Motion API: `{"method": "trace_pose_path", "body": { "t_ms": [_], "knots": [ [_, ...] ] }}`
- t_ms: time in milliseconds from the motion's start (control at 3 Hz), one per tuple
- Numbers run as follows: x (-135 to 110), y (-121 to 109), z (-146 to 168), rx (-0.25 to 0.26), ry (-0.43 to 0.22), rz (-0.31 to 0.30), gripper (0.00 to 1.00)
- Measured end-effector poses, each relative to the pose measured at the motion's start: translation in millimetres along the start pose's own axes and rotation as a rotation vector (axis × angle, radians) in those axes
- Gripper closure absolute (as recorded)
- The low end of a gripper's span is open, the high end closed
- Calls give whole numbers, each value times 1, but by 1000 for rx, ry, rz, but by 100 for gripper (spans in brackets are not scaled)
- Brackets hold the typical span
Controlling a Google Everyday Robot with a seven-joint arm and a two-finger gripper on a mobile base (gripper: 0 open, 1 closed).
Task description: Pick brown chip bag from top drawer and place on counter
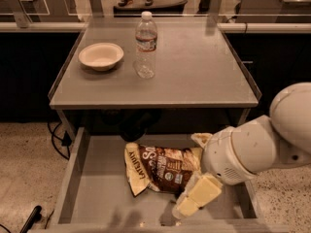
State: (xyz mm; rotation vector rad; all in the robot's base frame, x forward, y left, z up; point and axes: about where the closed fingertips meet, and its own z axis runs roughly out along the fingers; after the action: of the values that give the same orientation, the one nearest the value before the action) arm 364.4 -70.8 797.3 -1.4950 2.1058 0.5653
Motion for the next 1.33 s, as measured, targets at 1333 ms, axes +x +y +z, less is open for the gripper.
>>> {"method": "trace_pose_path", "body": {
  "t_ms": [1333],
  "knots": [
    [-1, -58, 133, 108, -7, -26, 0]
  ]
}}
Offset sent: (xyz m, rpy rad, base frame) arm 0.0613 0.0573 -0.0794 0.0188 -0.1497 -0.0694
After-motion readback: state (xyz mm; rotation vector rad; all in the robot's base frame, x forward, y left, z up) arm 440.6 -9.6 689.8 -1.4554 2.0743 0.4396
